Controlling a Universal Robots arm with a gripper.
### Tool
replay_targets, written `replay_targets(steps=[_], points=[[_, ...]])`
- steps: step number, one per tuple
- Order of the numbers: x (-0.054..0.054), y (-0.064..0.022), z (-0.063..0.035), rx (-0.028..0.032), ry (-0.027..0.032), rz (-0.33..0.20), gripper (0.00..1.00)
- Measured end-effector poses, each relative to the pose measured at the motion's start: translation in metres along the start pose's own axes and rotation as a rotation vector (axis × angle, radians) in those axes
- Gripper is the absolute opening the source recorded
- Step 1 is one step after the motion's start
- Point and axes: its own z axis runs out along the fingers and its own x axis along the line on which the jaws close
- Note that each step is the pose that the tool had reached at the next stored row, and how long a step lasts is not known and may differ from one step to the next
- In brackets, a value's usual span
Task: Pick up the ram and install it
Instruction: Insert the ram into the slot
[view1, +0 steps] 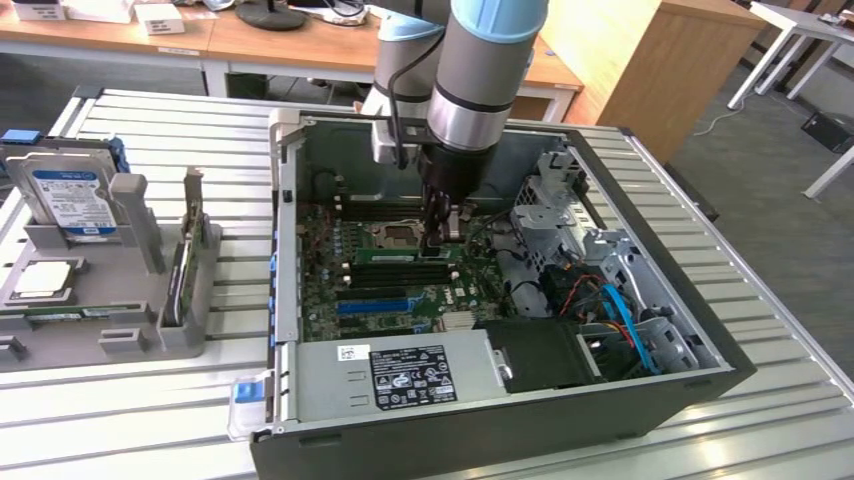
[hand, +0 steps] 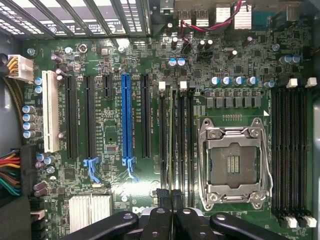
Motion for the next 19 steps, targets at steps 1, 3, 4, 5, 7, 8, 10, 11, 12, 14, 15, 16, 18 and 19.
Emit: replay_targets(steps=[1,3,4,5,7,8,10,11,12,14,15,16,18,19], points=[[0.000,0.0000,0.0000,0.0000,0.0001,0.000,0.12],[0.000,0.0000,0.0002,0.0001,-0.0002,0.000,0.12],[0.000,0.0000,0.0002,0.0001,-0.0002,0.000,0.12],[0.000,0.0000,0.0004,0.0001,-0.0001,0.000,0.12],[0.000,0.0000,0.0025,0.0002,-0.0005,0.000,0.12],[0.000,0.0000,0.0034,0.0001,-0.0002,0.000,0.12],[0.000,0.0000,0.0050,0.0001,-0.0003,0.000,0.12],[0.000,0.0000,0.0056,0.0002,-0.0003,0.000,0.12],[0.000,0.0000,0.0063,0.0002,-0.0003,0.000,0.12],[0.000,0.0000,0.0079,0.0001,-0.0003,0.000,0.12],[0.000,0.0001,0.0087,0.0002,-0.0003,0.000,0.12],[0.000,0.0001,0.0092,0.0002,-0.0003,0.000,0.12],[0.000,0.0001,0.0098,0.0001,-0.0002,0.000,0.12],[0.000,0.0001,0.0103,0.0001,-0.0002,0.000,0.12]])
